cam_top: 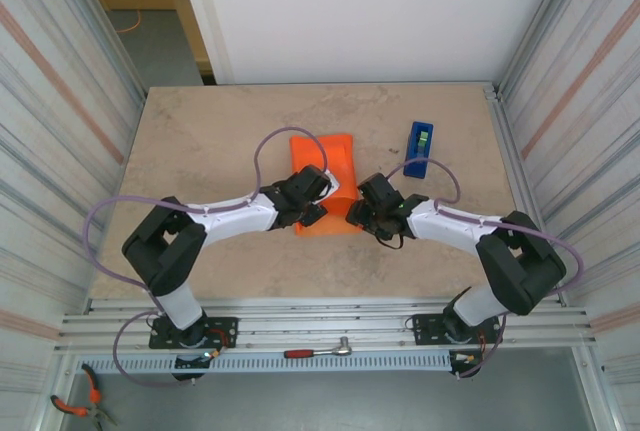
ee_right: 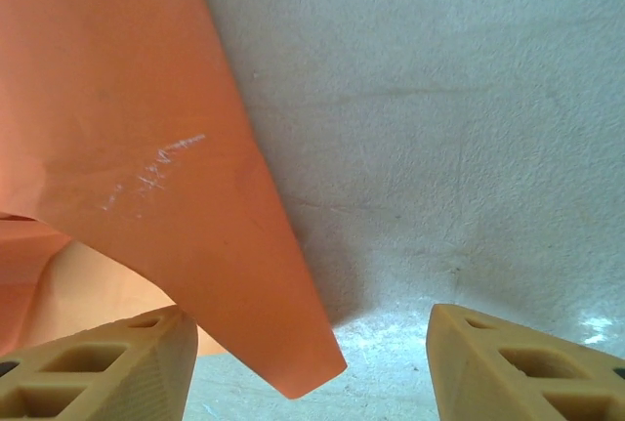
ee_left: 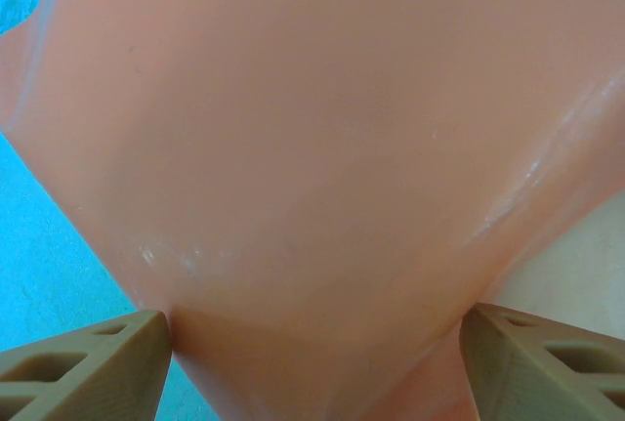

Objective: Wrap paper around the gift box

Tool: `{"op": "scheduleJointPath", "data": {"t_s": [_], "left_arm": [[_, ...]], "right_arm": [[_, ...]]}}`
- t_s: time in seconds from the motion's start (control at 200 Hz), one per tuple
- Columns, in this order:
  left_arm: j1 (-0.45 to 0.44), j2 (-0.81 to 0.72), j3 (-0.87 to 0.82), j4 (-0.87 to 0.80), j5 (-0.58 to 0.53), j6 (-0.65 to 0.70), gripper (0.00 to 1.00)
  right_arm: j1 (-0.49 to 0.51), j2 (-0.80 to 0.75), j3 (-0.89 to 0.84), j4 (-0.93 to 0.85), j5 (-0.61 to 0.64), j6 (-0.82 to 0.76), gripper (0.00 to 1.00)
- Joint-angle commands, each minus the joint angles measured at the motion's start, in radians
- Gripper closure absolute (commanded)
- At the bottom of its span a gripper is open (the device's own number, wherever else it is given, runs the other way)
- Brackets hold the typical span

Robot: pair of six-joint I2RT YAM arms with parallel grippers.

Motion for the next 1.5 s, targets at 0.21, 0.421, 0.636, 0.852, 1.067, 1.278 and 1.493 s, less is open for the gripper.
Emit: {"op": "scheduleJointPath", "data": {"t_s": [0.21,0.421,0.636,0.852,1.067,1.278,1.493], "left_arm": [[-0.011,0.021,-0.015,0.014,-0.027,0.020,0.22],[-0.020,0.032,-0.015,0.013,-0.036,0.030,0.22],[-0.024,0.046,-0.011,0.010,-0.032,0.029,0.22],[-0.025,0.050,-0.011,0.007,-0.032,0.027,0.22],[-0.026,0.049,-0.012,0.003,-0.035,0.027,0.22],[-0.027,0.049,-0.011,-0.002,-0.037,0.028,0.22],[-0.026,0.045,-0.012,-0.002,-0.045,0.031,0.22]], "right_arm": [[-0.006,0.087,0.048,0.047,-0.030,-0.045,0.52],[-0.004,0.125,0.065,0.047,-0.036,-0.047,0.65],[-0.003,0.127,0.064,0.050,-0.036,-0.048,0.88],[-0.002,0.132,0.064,0.040,-0.036,-0.048,0.82],[-0.005,0.116,0.059,0.037,-0.049,-0.053,0.66],[-0.008,0.020,0.017,0.008,-0.044,-0.052,0.52],[-0.034,-0.104,-0.065,-0.011,-0.036,-0.041,0.47]]}}
